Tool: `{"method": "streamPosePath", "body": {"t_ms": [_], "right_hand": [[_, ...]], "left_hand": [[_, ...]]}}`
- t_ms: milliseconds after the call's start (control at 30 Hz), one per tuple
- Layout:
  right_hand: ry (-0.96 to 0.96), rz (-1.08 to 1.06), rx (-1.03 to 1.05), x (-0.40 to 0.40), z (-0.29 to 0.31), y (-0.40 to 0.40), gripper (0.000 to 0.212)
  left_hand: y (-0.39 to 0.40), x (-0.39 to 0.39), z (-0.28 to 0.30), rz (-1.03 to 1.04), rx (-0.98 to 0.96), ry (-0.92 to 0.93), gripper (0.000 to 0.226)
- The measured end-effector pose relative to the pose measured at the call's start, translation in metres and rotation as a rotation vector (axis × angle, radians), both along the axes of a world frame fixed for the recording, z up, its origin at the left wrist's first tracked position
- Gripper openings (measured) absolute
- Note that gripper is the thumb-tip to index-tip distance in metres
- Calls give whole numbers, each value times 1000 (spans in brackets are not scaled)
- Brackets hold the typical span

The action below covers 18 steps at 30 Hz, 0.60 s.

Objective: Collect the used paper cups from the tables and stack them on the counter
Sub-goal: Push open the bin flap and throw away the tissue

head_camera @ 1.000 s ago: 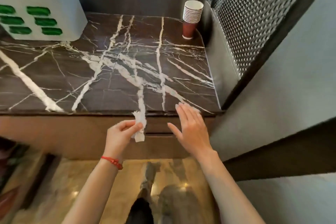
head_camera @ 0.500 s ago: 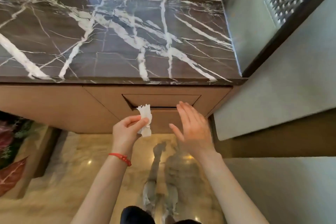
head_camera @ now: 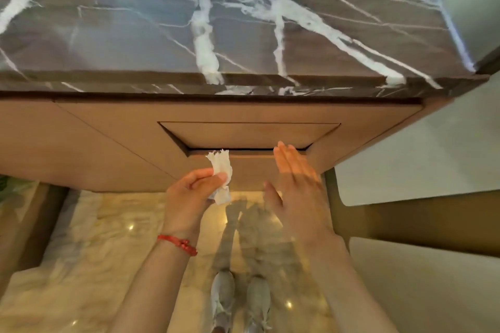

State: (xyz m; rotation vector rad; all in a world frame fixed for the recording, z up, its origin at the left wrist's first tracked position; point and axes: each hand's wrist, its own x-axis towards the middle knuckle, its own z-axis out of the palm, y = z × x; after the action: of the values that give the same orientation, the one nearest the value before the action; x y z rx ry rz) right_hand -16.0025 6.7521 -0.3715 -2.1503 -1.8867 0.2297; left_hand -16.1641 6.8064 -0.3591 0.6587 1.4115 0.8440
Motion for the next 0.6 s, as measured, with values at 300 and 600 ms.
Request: {"method": "streamPosePath", "body": {"t_ms": [300, 600], "right_hand": [[-71, 9, 5, 3, -27, 21, 60], [-89, 46, 46, 12, -35, 34, 62]], "left_hand": [[23, 4, -37, -48, 62, 8, 10], [38, 18, -61, -15, 39, 4, 11]]}}
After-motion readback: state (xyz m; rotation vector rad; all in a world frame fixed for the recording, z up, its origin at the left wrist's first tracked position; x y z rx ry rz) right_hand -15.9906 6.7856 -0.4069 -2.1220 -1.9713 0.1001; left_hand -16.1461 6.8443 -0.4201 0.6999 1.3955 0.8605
